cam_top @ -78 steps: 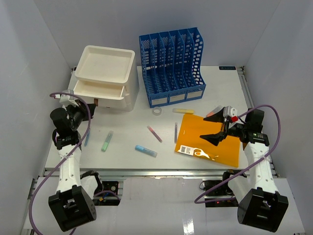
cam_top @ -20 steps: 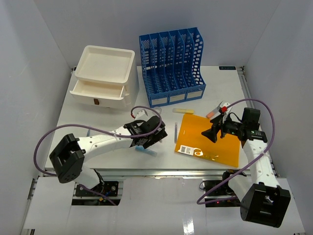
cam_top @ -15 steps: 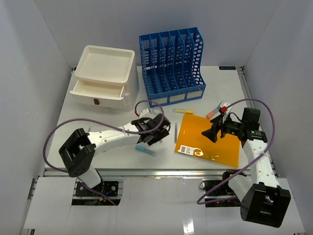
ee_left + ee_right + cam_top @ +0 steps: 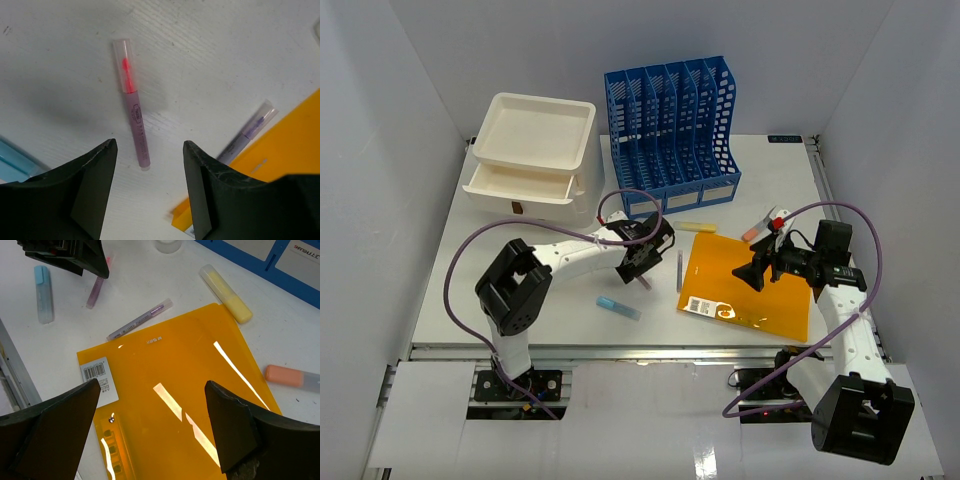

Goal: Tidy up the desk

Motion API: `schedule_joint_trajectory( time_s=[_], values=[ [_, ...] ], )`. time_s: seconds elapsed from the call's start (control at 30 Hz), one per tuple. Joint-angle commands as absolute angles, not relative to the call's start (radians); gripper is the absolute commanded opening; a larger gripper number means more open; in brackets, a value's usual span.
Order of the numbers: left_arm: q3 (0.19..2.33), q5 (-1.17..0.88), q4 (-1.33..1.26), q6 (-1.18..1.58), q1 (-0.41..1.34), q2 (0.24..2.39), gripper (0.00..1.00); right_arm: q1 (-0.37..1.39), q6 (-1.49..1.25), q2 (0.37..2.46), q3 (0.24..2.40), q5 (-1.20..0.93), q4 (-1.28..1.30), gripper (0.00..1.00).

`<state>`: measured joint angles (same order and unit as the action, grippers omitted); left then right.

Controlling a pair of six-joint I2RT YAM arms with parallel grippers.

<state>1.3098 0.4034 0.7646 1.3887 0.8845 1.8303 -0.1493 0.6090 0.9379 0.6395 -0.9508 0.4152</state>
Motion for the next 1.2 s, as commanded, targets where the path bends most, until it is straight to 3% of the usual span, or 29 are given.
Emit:
schedule_joint_trajectory(
  time_s=[0.0, 0.5, 0.87, 1.17],
  values=[
    [1.344, 0.406, 0.818, 1.382, 0.882, 1.832, 0.65, -0.148, 0.611, 0.930, 0.673, -0.962, 0.393, 0.91],
    [1.360, 0.375, 0.793, 1.313, 0.836, 1.920, 0.51, -0.149, 0.614, 0.933, 0.671, -0.955, 0.392, 0.91],
    [1.329, 0.351, 0.762, 1.271, 0.836, 1.947, 0.23, -0.155, 0.618, 0.942, 0.667, -0.959, 0.393, 0.91],
    [1.324, 0.301, 0.712, 1.089, 0.881, 1.811, 0.11, -0.167, 0.628, 0.939, 0.661, -0.976, 0.391, 0.91]
  ],
)
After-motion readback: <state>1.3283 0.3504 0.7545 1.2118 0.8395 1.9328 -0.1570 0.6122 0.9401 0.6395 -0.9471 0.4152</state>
